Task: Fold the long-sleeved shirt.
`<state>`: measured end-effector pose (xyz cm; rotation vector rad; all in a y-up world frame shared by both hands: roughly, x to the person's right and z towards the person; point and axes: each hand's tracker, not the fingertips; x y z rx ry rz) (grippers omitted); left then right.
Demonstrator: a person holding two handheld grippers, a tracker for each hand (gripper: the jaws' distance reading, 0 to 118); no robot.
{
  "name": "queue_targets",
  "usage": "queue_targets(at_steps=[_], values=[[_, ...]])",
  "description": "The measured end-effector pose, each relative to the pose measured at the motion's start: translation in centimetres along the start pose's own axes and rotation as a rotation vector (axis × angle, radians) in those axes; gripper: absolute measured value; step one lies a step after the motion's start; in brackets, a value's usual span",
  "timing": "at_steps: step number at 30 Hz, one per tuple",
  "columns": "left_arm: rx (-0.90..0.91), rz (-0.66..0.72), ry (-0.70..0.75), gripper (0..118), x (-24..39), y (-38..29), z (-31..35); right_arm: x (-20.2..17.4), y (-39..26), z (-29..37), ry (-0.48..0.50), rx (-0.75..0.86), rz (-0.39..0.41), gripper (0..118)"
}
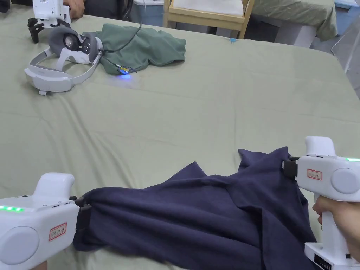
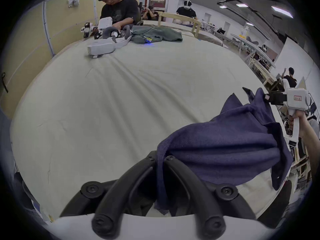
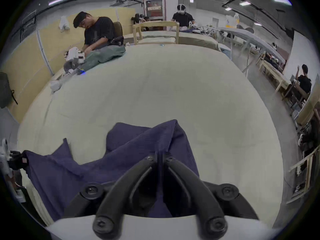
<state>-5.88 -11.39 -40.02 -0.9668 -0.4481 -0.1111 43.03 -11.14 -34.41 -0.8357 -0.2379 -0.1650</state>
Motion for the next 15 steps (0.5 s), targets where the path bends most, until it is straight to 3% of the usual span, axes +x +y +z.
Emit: queue_targets(at_steps=[3, 8, 15], values=[[0.021, 0.011, -0.017, 7, 0.1, 0.8, 1.1, 1.0, 0.7, 3.5, 0.023, 0.091, -0.051, 15], [0.186, -0.006, -0.042, 7, 1.2, 3.2, 5.5, 1.2, 2.9, 13.2, -0.014, 0.369, -0.037, 15], [0.507, -0.034, -0.062, 7, 4.1, 10.0, 16.5, 1.1, 6.2, 28.3, -0.079, 0.692, -0.017, 14]])
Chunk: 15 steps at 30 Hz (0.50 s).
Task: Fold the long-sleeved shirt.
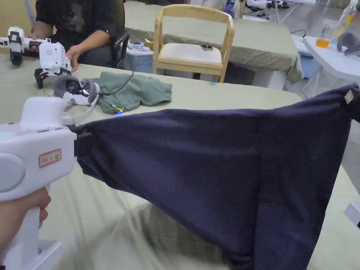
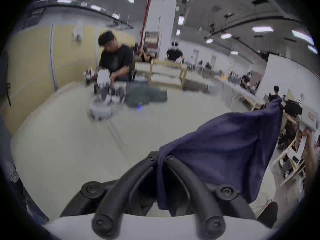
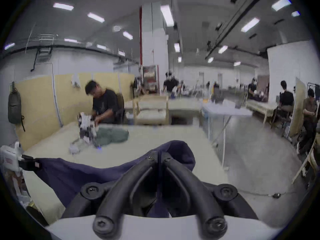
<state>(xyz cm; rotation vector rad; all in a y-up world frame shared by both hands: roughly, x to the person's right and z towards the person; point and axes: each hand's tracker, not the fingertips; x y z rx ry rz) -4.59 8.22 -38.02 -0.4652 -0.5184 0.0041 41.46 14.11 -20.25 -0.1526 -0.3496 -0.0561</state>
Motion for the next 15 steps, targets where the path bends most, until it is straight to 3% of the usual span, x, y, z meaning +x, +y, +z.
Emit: queue_targets(at_steps=[8, 9, 12, 15], values=[[0.34, -0.045, 0.058, 7, 3.7, 13.6, 7.9, -1.0, 12.4, 7.4, -0.095, 0.263, 0.057, 14], [0.381, -0.049, 0.064, 7, 4.1, 15.3, 9.0, -0.9, 14.0, 7.6, -0.071, 0.282, 0.06, 14], [0.39, -0.101, 0.064, 7, 5.8, 18.7, 10.6, -1.1, 17.6, 8.1, -0.064, 0.288, 0.035, 14], [0.426, -0.103, 0.112, 7, 6.3, 21.7, 11.8, -1.6, 21.1, 8.8, -0.124, 0.347, 0.057, 14]])
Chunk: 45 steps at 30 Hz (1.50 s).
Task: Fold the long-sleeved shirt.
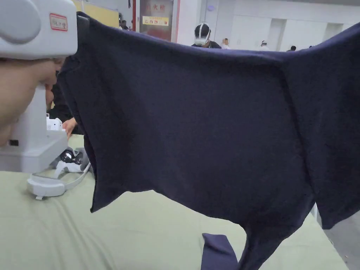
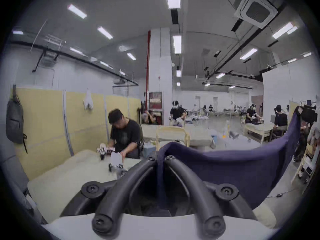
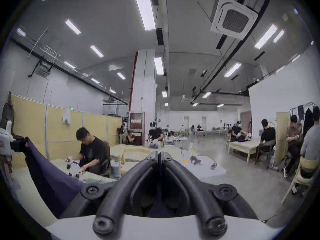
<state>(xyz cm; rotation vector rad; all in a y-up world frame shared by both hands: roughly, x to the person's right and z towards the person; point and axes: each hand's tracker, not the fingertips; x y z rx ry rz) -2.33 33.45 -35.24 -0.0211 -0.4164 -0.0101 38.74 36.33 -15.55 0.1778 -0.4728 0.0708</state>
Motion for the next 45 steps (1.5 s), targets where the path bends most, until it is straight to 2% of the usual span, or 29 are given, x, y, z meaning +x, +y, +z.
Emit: queue_targets(at_steps=[2, 3, 11, 13, 16, 19, 27, 32, 35, 37, 41, 45], values=[[0.019, -0.005, 0.023, 7, 0.1, 2.1, -0.1, 0.5, 2.6, -0.5, 0.011, 0.019, -0.057, 14], [0.047, -0.018, 0.049, 7, -0.5, 3.3, -2.2, 0.5, 3.9, -0.8, -0.009, 0.016, -0.06, 14], [0.076, 0.01, 0.09, 7, -1.0, 9.1, -5.4, 0.3, 10.7, -4.5, -0.05, 0.07, -0.102, 14], [0.065, 0.032, 0.182, 7, -1.4, 10.2, -6.3, -0.2, 11.7, -5.7, -0.061, 0.081, -0.09, 14], [0.073, 0.02, 0.205, 7, -1.1, 11.9, -8.4, -1.0, 13.3, -8.3, -0.079, 0.093, -0.048, 14], [0.077, 0.038, 0.217, 7, -1.3, 13.4, -11.0, -2.2, 14.8, -10.7, -0.1, 0.115, -0.051, 14], [0.094, 0.063, 0.238, 7, -0.3, 16.9, -19.7, -2.9, 17.5, -21.2, -0.133, 0.147, -0.064, 14], [0.152, 0.059, 0.247, 7, 0.5, 18.3, -24.0, -3.8, 18.6, -26.4, -0.153, 0.182, -0.043, 14], [0.193, 0.069, 0.248, 7, 0.8, 18.9, -25.8, -3.8, 18.9, -28.8, -0.152, 0.211, -0.056, 14], [0.215, 0.063, 0.263, 7, 1.0, 18.8, -26.9, -3.9, 18.8, -30.4, -0.173, 0.222, -0.029, 14], [0.233, 0.098, 0.247, 7, 1.2, 19.3, -28.6, -3.5, 18.5, -32.5, -0.169, 0.215, -0.049, 14], [0.261, 0.039, 0.263, 7, 2.2, 18.9, -29.4, -3.2, 17.9, -33.3, -0.18, 0.222, -0.058, 14]])
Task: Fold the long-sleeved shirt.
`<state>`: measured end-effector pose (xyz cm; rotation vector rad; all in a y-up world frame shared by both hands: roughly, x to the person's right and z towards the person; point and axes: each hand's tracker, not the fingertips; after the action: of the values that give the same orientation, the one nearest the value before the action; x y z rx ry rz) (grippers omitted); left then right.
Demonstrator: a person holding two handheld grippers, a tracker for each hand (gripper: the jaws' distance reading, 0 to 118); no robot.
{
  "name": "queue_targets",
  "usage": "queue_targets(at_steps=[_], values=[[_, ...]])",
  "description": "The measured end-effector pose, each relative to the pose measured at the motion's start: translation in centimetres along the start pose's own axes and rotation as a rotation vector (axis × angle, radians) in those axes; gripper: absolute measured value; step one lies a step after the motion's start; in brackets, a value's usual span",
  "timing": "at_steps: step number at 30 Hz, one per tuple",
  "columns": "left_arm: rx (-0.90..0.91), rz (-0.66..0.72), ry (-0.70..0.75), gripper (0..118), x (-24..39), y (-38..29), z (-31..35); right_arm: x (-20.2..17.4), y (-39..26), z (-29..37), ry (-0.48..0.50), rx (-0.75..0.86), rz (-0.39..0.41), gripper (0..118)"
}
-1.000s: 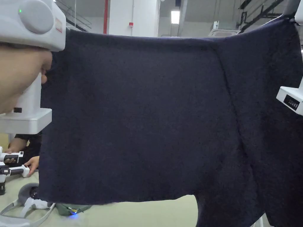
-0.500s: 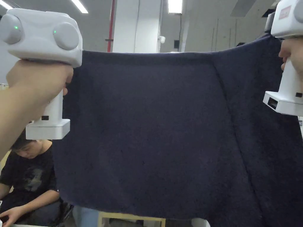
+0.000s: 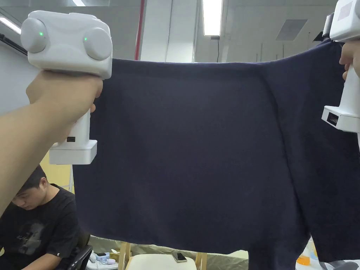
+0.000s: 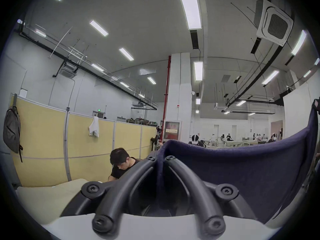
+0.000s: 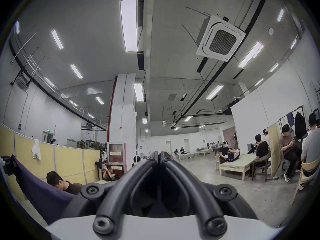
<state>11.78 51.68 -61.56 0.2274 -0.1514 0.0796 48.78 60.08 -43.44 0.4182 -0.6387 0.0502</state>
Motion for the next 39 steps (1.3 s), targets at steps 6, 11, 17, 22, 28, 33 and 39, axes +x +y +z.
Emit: queue_targets(at_steps=[6, 11, 17, 22, 28, 33, 39], values=[[-0.034, -0.004, -0.004, 7, -1.0, -4.5, 1.0, 0.7, -4.5, 1.2, 0.026, -0.045, 0.044, 14], [-0.126, 0.023, -0.031, 7, -3.2, -10.9, 5.1, 1.9, -11.0, 7.5, 0.099, -0.157, 0.057, 14], [-0.241, -0.073, -0.064, 7, -6.0, -19.4, 13.4, 4.6, -19.2, 18.2, 0.209, -0.294, 0.092, 14], [-0.362, -0.103, -0.09, 7, -9.1, -25.7, 21.3, 7.2, -24.4, 28.8, 0.236, -0.428, 0.036, 14], [-0.555, -0.325, -0.1, 7, -12.3, -34.6, 30.9, 9.9, -30.6, 39.9, 0.305, -0.614, 0.055, 14], [-0.76, -0.317, -0.198, 7, -15.0, -39.6, 38.0, 11.6, -34.4, 47.7, 0.351, -0.764, 0.089, 14], [-0.977, -0.498, -0.321, 7, -16.2, -44.0, 43.6, 14.5, -38.2, 55.4, 0.397, -0.944, 0.061, 14]])
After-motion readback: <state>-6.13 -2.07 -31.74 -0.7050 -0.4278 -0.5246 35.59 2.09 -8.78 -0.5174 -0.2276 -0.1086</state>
